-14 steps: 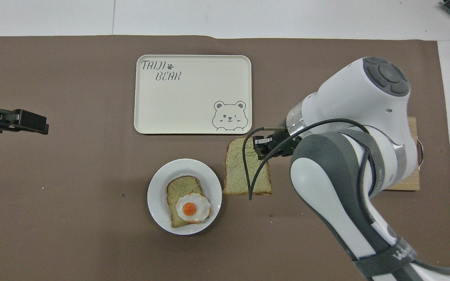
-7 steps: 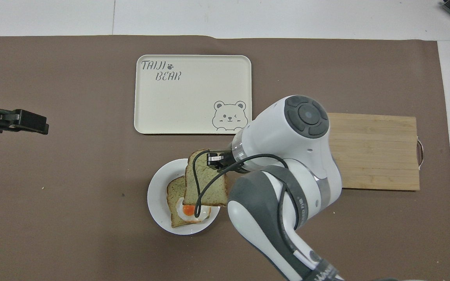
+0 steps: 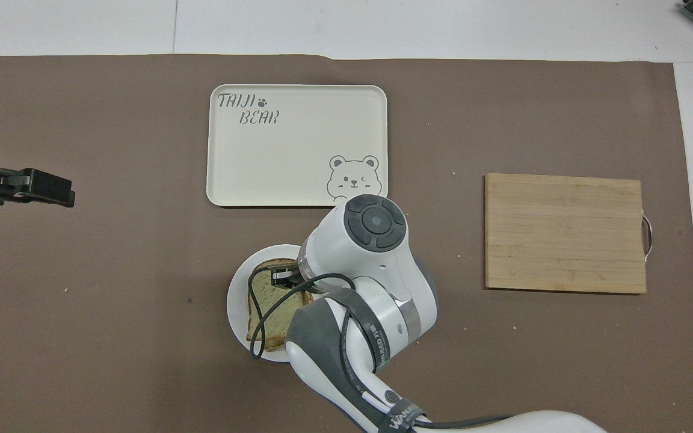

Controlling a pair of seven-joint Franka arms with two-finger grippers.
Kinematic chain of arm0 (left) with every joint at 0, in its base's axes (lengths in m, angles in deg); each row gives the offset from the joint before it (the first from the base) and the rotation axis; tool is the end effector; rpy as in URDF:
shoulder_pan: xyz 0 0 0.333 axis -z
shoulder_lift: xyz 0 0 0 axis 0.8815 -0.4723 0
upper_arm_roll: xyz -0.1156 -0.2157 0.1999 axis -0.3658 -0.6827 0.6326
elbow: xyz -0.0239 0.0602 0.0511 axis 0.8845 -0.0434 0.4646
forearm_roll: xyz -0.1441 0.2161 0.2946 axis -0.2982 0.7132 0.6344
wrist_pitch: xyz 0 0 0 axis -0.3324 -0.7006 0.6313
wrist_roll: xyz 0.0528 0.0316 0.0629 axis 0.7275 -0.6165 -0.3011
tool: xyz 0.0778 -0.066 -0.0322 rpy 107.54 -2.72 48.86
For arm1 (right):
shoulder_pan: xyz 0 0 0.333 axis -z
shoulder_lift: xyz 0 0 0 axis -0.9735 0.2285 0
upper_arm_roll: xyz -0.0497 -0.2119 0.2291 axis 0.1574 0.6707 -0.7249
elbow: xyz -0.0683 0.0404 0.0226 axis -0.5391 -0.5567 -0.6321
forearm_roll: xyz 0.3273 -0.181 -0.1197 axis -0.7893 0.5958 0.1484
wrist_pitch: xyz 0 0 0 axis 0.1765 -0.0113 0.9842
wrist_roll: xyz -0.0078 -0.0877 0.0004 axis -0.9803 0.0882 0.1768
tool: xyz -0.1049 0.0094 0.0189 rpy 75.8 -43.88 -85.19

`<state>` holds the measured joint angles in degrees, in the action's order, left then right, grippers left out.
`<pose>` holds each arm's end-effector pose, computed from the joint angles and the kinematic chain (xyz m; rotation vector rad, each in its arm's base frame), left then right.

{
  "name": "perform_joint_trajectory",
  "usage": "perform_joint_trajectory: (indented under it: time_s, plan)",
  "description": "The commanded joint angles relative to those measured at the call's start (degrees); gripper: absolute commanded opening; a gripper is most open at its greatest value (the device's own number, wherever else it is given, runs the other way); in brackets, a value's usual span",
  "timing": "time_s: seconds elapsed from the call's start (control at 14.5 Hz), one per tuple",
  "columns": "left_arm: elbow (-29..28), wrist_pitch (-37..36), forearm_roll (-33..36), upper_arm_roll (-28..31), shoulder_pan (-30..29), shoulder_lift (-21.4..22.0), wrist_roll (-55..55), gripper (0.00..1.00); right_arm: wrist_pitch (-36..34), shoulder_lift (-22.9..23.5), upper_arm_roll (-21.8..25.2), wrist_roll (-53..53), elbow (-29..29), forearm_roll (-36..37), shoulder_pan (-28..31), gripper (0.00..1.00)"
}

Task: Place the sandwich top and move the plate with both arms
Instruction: 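Lower the bread slice onto the egg with the right gripper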

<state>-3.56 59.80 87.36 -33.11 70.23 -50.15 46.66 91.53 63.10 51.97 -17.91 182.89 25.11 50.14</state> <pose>0.5517 -0.0466 0.6150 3.1206 -0.1529 0.0056 0.4828 0.4254 0.3731 -2.8071 -0.0780 0.2702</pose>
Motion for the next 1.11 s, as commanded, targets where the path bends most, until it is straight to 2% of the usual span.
perform_joint_trajectory:
  time_s: [0.0,0.21,0.69,0.9,0.97,1.04]
  plan:
    - [1.0,-0.7,0.7,-0.5,-0.7,-0.2,0.7,1.00,2.4,0.0,0.1,-1.3,2.2,-0.5,-0.6,0.00]
    - [1.0,-0.7,0.7,-0.5,-0.7,-0.2,0.7,1.00,6.1,-0.1,0.1,-2.7,5.5,-0.5,-2.1,0.00]
    - [1.0,-0.8,0.6,-0.4,-1.2,1.1,0.4,1.00,6.8,0.1,0.1,-2.1,6.0,-1.0,0.1,0.00]
    - [-2.0,-0.5,-1.4,-0.5,-1.6,2.3,1.0,1.00,6.8,0.0,0.1,-1.9,6.4,-1.0,0.0,0.00]
    - [-2.8,-0.5,-1.6,-0.6,-1.2,2.5,1.0,1.00,6.7,0.0,0.1,-1.5,6.4,-1.0,0.0,0.14]
    - [-4.6,-0.4,-2.8,-0.7,-1.1,2.6,0.6,1.00,6.8,0.0,0.1,-1.5,6.3,-0.9,0.0,0.54]
